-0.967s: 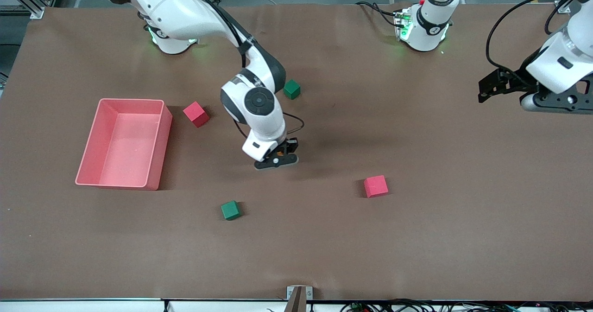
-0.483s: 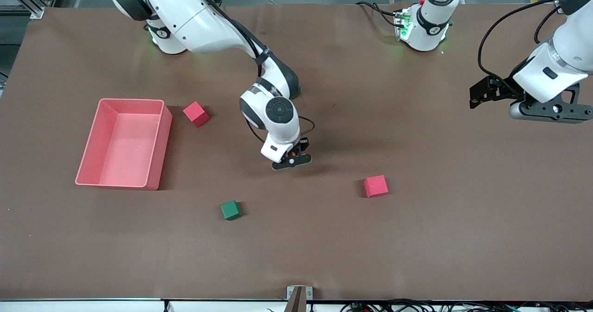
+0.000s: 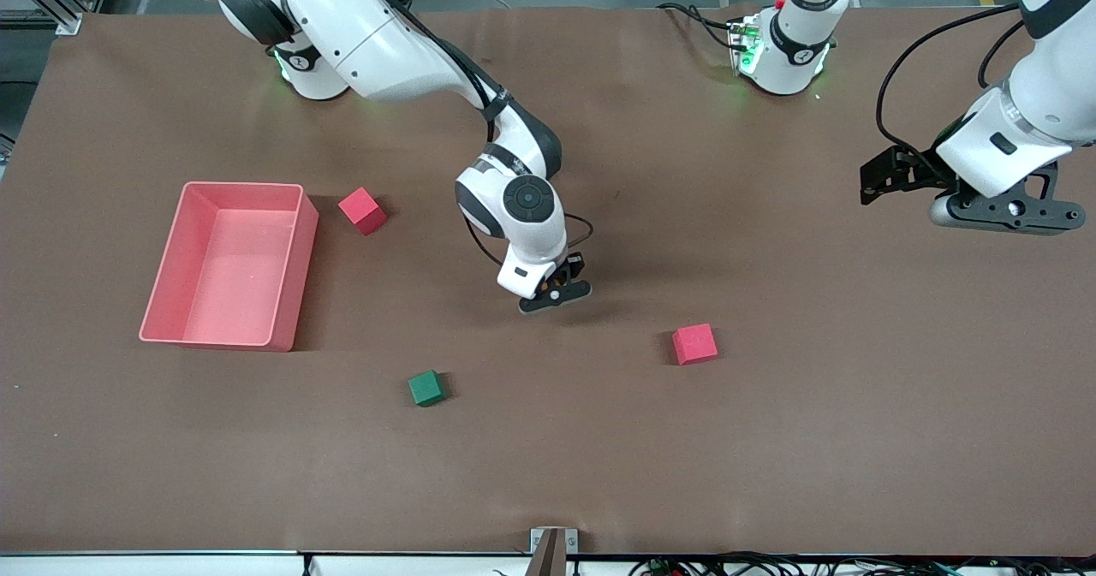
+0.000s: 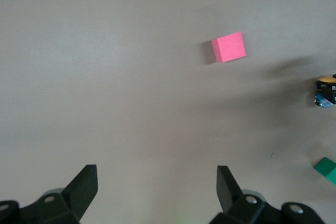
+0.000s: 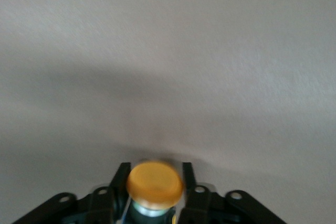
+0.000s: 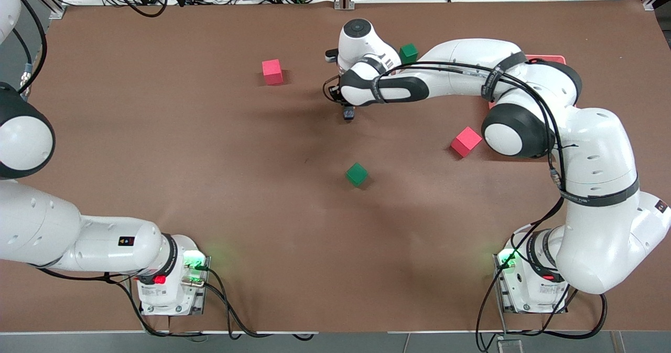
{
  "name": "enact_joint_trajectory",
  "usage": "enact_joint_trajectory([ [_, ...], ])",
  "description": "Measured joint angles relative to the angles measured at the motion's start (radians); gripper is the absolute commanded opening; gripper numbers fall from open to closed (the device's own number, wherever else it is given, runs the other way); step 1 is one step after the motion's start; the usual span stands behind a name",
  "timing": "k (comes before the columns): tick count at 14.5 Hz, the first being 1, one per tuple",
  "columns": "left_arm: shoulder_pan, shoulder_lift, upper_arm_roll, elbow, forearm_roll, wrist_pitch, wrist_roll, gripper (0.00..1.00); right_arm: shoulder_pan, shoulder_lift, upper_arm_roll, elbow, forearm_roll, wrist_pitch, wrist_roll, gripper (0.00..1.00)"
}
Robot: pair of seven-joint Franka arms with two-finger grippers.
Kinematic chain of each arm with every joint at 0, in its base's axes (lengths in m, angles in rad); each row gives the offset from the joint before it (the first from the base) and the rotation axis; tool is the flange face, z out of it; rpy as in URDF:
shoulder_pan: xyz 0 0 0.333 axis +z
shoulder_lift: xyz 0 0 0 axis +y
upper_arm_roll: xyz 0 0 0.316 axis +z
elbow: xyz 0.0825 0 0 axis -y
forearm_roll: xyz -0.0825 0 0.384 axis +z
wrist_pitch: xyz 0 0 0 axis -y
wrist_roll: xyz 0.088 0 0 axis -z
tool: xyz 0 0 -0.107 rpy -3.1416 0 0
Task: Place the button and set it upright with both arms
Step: 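Lift the button out of the tray with the right gripper, then set the button on the table while the left gripper approaches, then grasp the button with the left gripper while the right gripper withdraws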
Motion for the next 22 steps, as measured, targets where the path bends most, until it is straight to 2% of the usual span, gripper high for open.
enact_joint_trajectory([
  [4,-0.002,0.006,0.0,0.0,-0.003,0.007,0.0,1.0,-0.005,-0.009,-0.007,0.013,-0.005,0.018,0.0,1.0],
  [7,-0.014,0.035,-0.007,-0.005,-0.021,0.065,-0.042,1.0,-0.048,-0.08,-0.013,-0.002,-0.005,0.017,-0.001,1.0],
  [10,-0.019,0.071,-0.043,-0.031,-0.022,0.127,-0.083,1.0,-0.146,-0.253,0.006,-0.083,-0.005,-0.004,-0.004,1.0],
  [14,-0.021,0.137,-0.108,-0.06,-0.023,0.214,-0.166,1.0,-0.312,-0.51,0.06,-0.272,-0.005,-0.036,-0.007,1.0],
  [18,-0.099,0.242,-0.133,-0.07,-0.023,0.323,-0.261,1.0,-0.473,-0.705,0.126,-0.346,-0.005,-0.247,-0.011,1.0],
  [22,-0.187,0.345,-0.134,-0.071,-0.022,0.442,-0.343,1.0,-0.526,-0.829,0.128,-0.35,-0.005,-0.43,-0.025,1.0],
])
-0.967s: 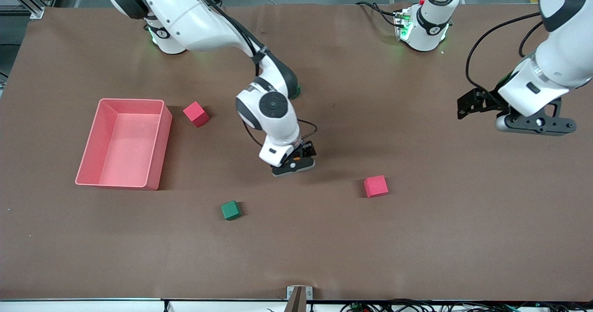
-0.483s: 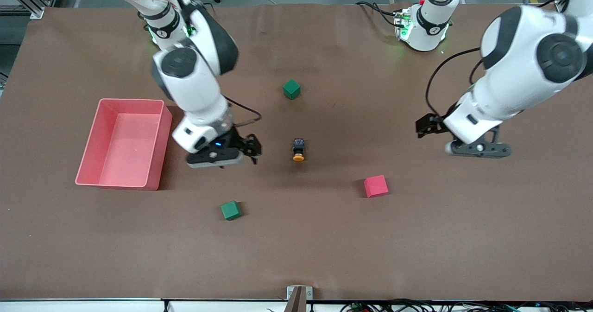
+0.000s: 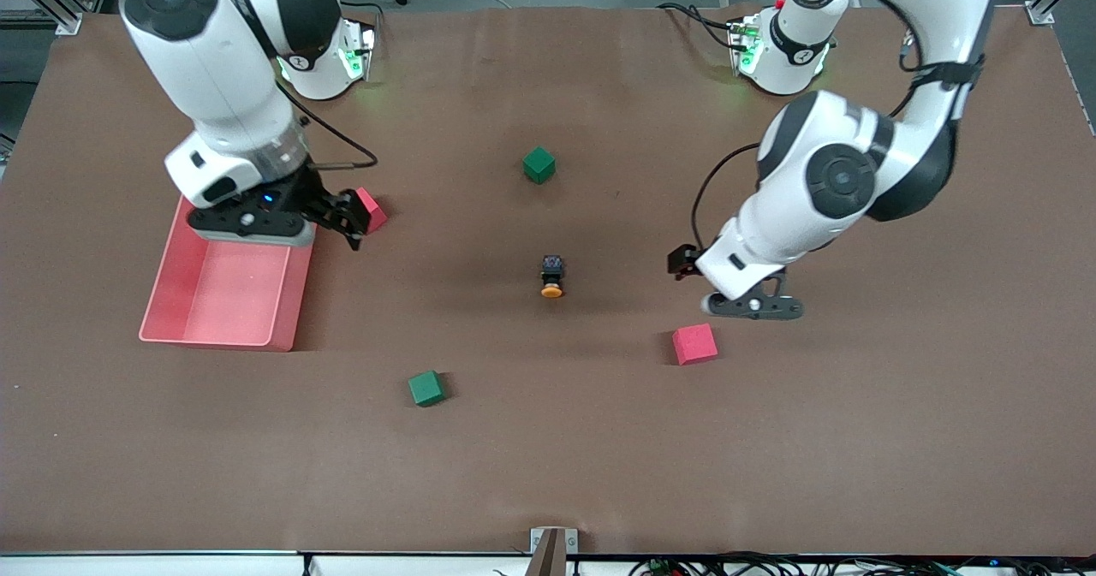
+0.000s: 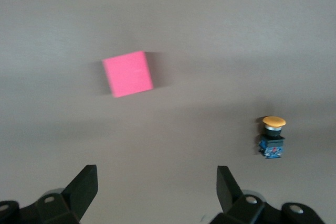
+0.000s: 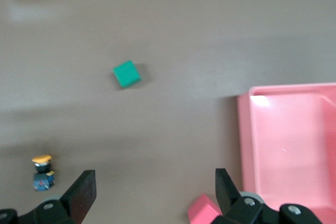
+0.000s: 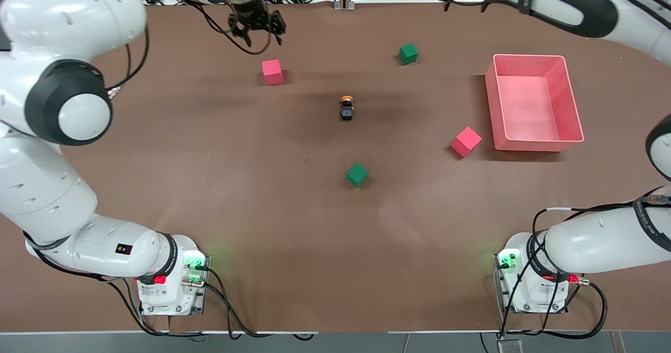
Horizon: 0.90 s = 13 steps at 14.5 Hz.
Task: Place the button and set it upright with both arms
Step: 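Grasp the button with the left gripper while the right gripper withdraws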
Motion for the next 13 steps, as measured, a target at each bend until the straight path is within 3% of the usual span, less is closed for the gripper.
enact_joint_trajectory([
  [3,-0.048,0.061,0.0,0.001,0.0,0.09,-0.034,1.0,-0.033,-0.055,-0.056,0.001,0.008,-0.027,-0.092,1.0],
  [7,-0.131,0.146,0.001,0.011,0.063,0.186,-0.17,1.0,-0.048,-0.105,-0.223,0.009,0.107,-0.114,-0.339,1.0],
  [10,-0.209,0.235,0.001,0.06,0.176,0.201,-0.314,1.0,-0.052,-0.117,-0.319,0.019,0.119,-0.189,-0.512,1.0],
  [13,-0.263,0.32,0.004,0.138,0.218,0.203,-0.398,1.0,-0.047,-0.117,-0.389,0.024,0.121,-0.227,-0.612,1.0],
])
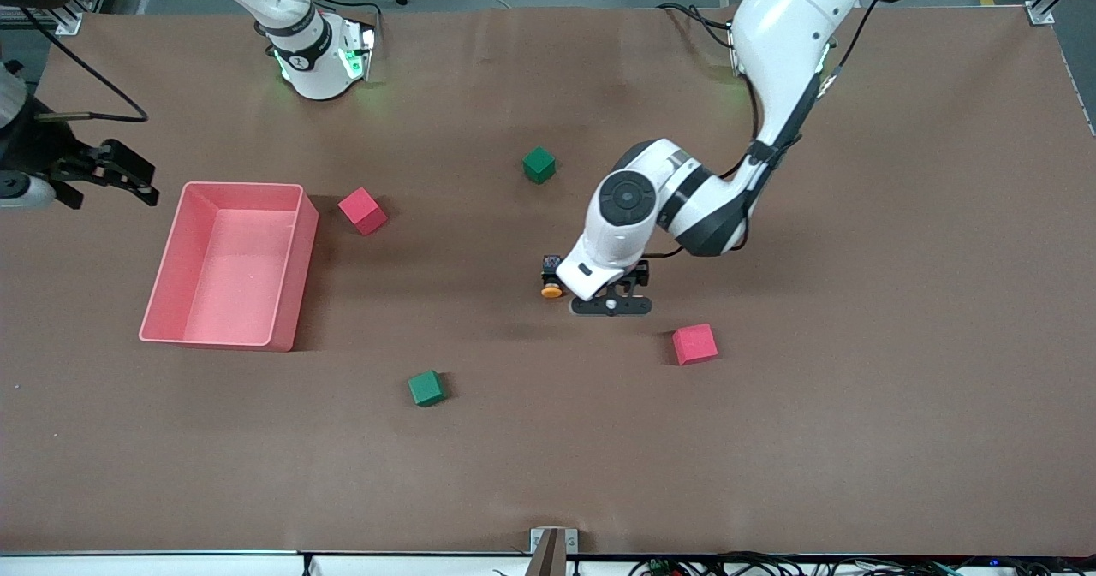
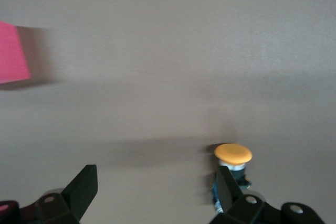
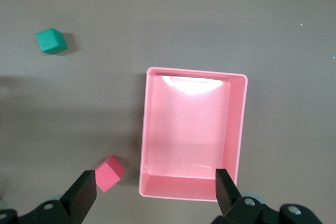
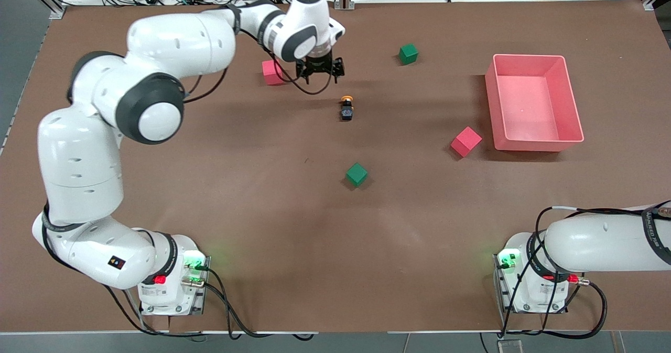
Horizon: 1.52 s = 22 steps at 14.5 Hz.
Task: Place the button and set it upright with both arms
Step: 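Grasp the button with the left gripper while the right gripper withdraws, then lift the button with the left gripper and carry it aside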
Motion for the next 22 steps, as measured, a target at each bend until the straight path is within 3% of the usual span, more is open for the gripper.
enact_joint_trajectory([
  [4,-0.025,0.055,0.002,0.057,0.001,0.0,-0.029,1.0,0.039,0.002,-0.088,0.0,0.006,-0.011,-0.077,1.0],
  [15,-0.124,0.166,0.027,0.135,0.001,0.035,-0.128,0.98,0.057,0.028,-0.094,0.036,0.006,-0.011,-0.081,1.0],
  [18,-0.135,0.184,0.027,0.137,0.003,0.061,-0.145,0.92,0.057,0.036,-0.094,0.04,0.01,-0.011,-0.081,1.0],
  [22,-0.143,0.189,0.027,0.137,0.004,0.064,-0.161,0.76,0.057,0.041,-0.095,0.04,0.033,-0.014,-0.083,1.0],
])
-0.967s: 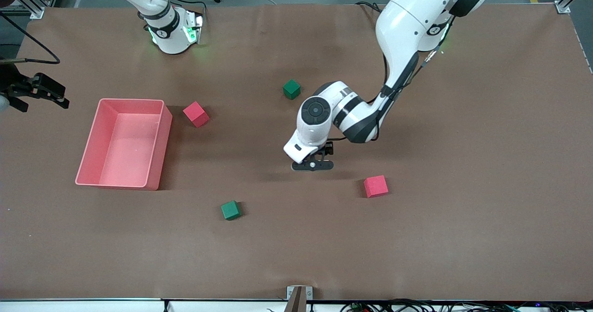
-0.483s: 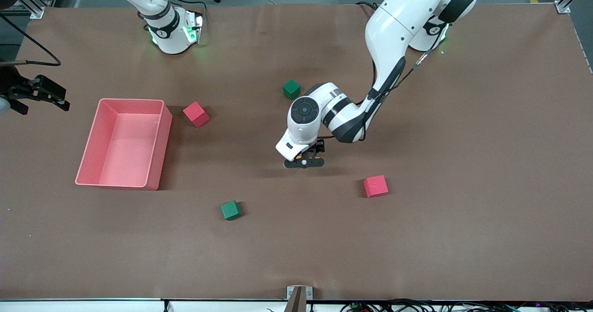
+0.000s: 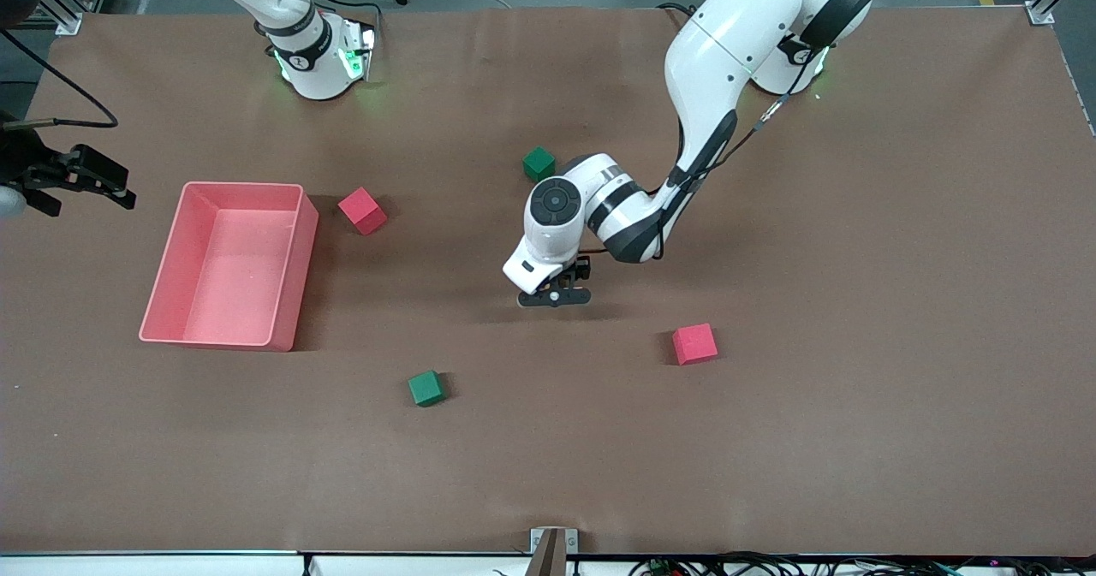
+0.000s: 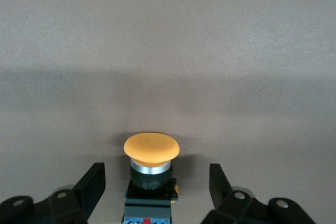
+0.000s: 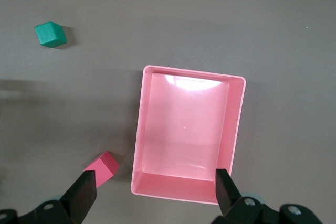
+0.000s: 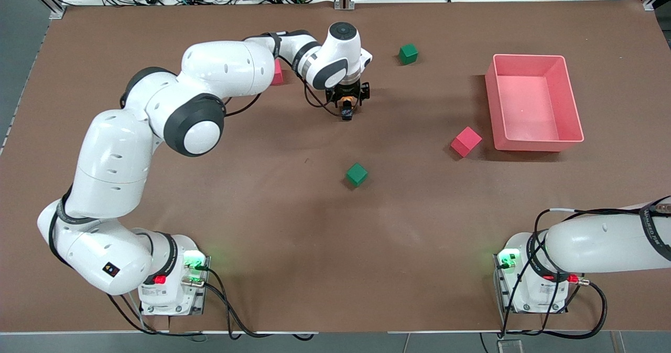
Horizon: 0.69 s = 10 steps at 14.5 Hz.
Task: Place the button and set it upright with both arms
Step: 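Lift the button with the left gripper and carry it aside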
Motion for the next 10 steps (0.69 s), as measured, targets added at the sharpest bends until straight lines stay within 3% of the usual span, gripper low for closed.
enact_joint_trajectory([
  [4,-0.001,0.015,0.001,0.0,0.001,0.0,-0.014,0.56,0.0,0.0,0.001,0.0,0.002,0.0,-0.004,1.0],
  [8,-0.001,0.02,0.002,0.006,0.002,0.0,-0.022,0.14,-0.005,0.0,0.013,0.0,0.002,0.0,-0.005,1.0],
  [10,-0.001,0.019,0.003,0.008,0.002,-0.001,-0.034,0.01,-0.012,0.001,0.02,0.0,0.002,0.0,-0.005,1.0],
])
